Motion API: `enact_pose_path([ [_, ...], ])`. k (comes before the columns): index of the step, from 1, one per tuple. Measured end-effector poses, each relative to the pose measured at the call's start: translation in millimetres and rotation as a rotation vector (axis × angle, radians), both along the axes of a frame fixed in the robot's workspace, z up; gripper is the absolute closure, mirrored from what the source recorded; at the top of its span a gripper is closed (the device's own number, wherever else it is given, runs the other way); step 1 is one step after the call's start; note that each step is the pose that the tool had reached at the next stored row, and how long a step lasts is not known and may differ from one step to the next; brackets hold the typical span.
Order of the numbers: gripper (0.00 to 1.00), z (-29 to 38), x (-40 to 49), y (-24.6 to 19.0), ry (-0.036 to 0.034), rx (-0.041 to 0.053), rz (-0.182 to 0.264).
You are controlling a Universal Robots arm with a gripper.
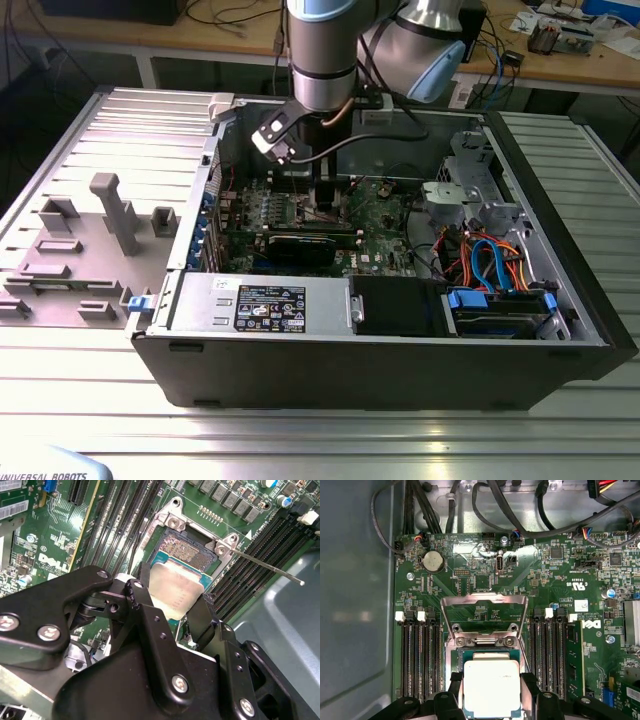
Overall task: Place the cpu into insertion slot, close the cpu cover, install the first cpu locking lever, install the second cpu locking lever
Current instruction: 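Place the cpu into insertion slot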
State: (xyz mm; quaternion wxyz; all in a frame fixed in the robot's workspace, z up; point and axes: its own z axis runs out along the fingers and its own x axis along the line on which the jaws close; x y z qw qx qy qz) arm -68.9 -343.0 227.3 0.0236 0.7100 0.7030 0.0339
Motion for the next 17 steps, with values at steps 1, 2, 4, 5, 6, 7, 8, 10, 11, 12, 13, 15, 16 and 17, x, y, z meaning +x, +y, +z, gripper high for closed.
enact_pose_path([
  [1, 0.46, -1.3, 0.0, 0.0, 0.0001, 0.0000, 0.000],
  [2, 0.46, -4.2, -0.2, 0.0, 0.0001, 0.0001, 0.000],
  [4, 0.46, -6.6, -0.4, 0.1, 0.0001, 0.0000, 0.000],
  [5, 0.46, -8.0, -0.6, 0.2, 0.0001, 0.0000, 0.000],
  [6, 0.46, -9.0, -0.8, 0.4, 0.0000, 0.0000, 0.000],
  [7, 0.46, -9.6, -1.1, 0.6, 0.0002, 0.0000, 0.000],
  [8, 0.46, -10.5, -1.5, 0.9, 0.0001, -0.0001, -0.001],
  [10, 0.46, -16.7, -3.0, 2.7, 0.0001, -0.0001, -0.001],
  [11, 0.46, -21.7, -4.0, 4.0, 0.0001, -0.0001, -0.001],
  [12, 0.46, -24.5, -4.3, 4.1, 0.0001, -0.0001, -0.001],
  [13, 0.46, -25.3, -4.4, 4.1, 0.0001, -0.0002, -0.001],
  [15, 0.46, -27.6, -4.4, 4.2, 0.0002, -0.0002, -0.001],
  [16, 0.46, -28.3, -4.5, 4.2, 0.0005, -0.0003, -0.001],
  [17, 0.46, -28.8, -4.5, 4.3, 0.0005, -0.0004, -0.001],
])
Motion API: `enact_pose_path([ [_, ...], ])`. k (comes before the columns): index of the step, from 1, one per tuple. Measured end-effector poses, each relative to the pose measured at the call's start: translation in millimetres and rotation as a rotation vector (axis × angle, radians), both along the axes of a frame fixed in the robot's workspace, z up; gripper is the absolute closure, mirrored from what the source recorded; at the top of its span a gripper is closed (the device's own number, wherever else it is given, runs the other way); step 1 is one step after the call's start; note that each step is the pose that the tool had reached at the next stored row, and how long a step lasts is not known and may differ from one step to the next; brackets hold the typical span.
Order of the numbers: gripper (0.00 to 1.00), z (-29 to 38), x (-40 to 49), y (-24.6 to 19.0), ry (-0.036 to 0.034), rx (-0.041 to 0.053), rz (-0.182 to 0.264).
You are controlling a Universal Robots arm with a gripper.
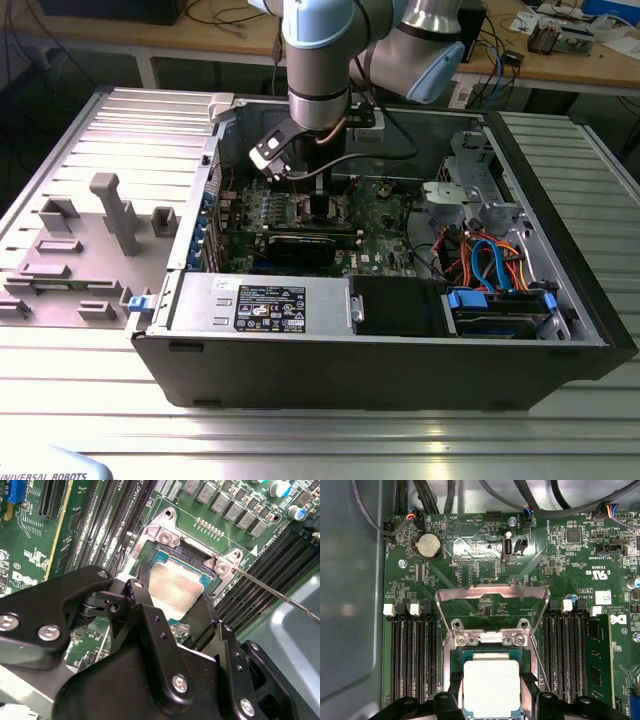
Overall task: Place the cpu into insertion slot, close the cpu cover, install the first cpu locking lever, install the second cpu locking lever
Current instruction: 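Place the cpu into insertion slot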
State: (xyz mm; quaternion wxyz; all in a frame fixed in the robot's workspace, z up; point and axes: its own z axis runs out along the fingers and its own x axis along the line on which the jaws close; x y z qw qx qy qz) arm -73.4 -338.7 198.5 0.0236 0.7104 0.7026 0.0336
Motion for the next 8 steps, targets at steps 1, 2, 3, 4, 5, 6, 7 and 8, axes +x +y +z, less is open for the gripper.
enact_pose_path([
  [1, 0.46, -0.7, 0.0, 0.0, -0.0002, 0.0002, 0.000],
  [2, 0.46, -1.2, -0.1, 0.0, -0.0001, -0.0001, 0.000],
  [3, 0.46, -1.8, -0.1, 0.0, 0.0000, -0.0002, 0.000],
  [4, 0.46, -2.2, -0.1, 0.0, 0.0000, -0.0003, 0.000],
  [5, 0.46, -2.6, -0.1, 0.0, 0.0000, -0.0003, 0.000],
  [6, 0.46, -2.6, -0.1, 0.0, -0.0001, -0.0003, 0.000],
  [7, 0.46, -2.8, 0.0, 0.1, -0.0003, 0.0000, 0.000],
  [8, 0.46, -2.8, 0.0, 0.1, -0.0003, 0.0000, 0.000],
])
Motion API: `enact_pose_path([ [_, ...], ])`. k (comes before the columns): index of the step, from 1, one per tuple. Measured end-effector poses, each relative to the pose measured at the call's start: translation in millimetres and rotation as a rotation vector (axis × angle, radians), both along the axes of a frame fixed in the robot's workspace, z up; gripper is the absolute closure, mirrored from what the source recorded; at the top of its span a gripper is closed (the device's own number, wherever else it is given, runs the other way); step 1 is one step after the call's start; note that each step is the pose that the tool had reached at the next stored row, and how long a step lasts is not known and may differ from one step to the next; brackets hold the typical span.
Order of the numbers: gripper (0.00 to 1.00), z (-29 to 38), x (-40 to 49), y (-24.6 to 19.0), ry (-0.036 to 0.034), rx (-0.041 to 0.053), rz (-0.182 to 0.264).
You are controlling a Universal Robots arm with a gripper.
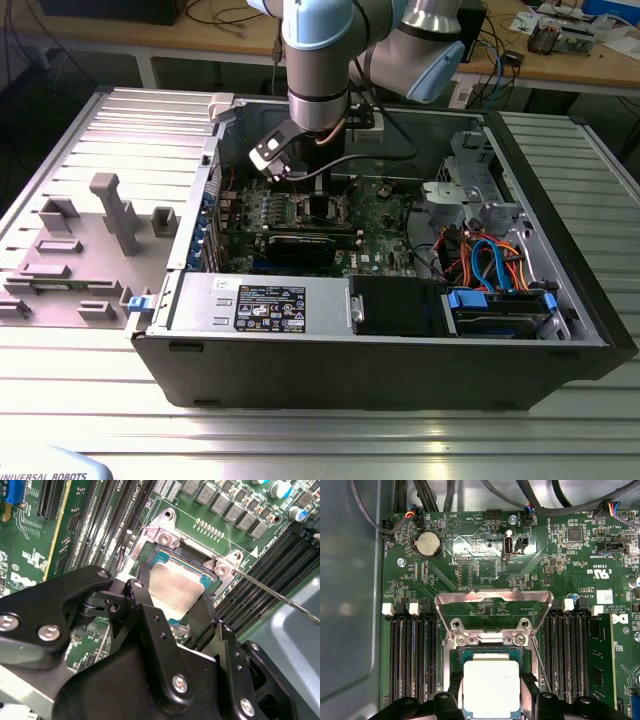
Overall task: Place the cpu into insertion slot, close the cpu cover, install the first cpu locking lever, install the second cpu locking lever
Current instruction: 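Place the cpu into insertion slot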
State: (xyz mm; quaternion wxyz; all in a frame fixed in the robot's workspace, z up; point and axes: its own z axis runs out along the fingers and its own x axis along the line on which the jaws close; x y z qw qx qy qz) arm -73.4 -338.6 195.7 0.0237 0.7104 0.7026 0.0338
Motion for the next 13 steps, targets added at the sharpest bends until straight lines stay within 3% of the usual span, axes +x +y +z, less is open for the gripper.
enact_pose_path([
  [6, 0.45, -0.6, 0.2, 0.2, -0.0011, 0.0013, 0.000],
  [7, 0.38, -0.5, 0.2, 0.2, -0.0007, 0.0010, 0.000],
  [13, 0.38, 0.0, 0.0, 0.1, -0.0001, 0.0003, 0.000],
])
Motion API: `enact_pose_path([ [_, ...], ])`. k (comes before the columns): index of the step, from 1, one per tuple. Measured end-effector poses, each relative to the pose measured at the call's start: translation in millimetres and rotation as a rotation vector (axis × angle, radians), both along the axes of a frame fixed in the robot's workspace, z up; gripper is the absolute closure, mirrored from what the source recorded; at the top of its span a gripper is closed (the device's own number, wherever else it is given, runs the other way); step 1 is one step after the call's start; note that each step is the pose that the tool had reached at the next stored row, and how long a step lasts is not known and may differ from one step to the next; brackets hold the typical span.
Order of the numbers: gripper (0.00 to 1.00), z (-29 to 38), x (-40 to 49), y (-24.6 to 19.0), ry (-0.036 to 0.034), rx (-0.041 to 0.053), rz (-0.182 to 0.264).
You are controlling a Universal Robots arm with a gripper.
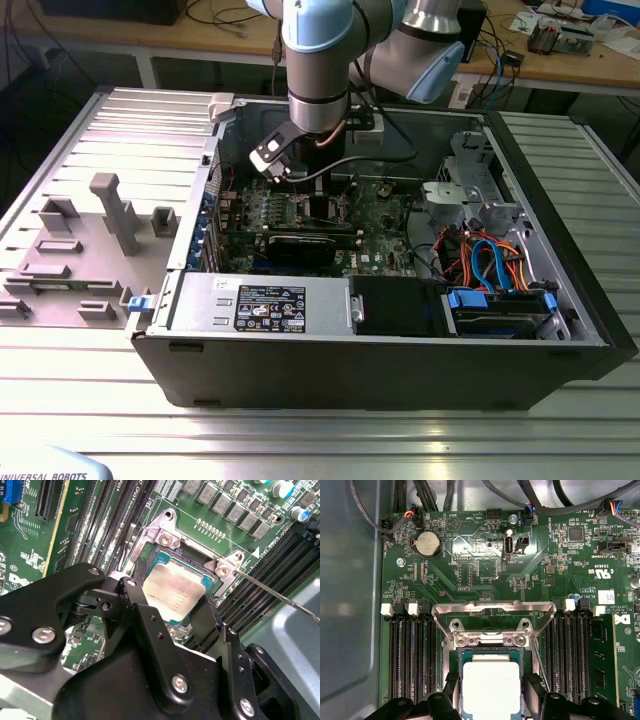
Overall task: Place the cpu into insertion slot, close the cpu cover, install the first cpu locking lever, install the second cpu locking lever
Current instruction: 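Place the cpu into insertion slot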
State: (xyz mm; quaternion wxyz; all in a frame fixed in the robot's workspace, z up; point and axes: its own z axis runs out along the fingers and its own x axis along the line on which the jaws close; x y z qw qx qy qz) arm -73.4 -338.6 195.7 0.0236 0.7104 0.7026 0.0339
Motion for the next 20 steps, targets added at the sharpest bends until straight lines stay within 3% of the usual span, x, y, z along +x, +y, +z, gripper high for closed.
enact_pose_path([
  [8, 0.38, 7.2, -0.1, 0.0, 0.0005, 0.0002, 0.000],
  [14, 0.40, 23.9, 0.0, 0.0, 0.0070, 0.0009, 0.000],
  [15, 0.47, 24.9, 0.0, 0.0, 0.0078, 0.0010, 0.000],
  [16, 0.47, 25.4, 0.0, 0.0, 0.0083, 0.0010, 0.000],
  [17, 0.59, 25.4, 0.0, 0.0, 0.0085, 0.0013, 0.000],
  [19, 0.71, 25.4, 0.0, 0.0, 0.0086, 0.0012, 0.000],
  [20, 0.71, 25.5, 0.0, 0.0, 0.0087, 0.0011, 0.000],
])
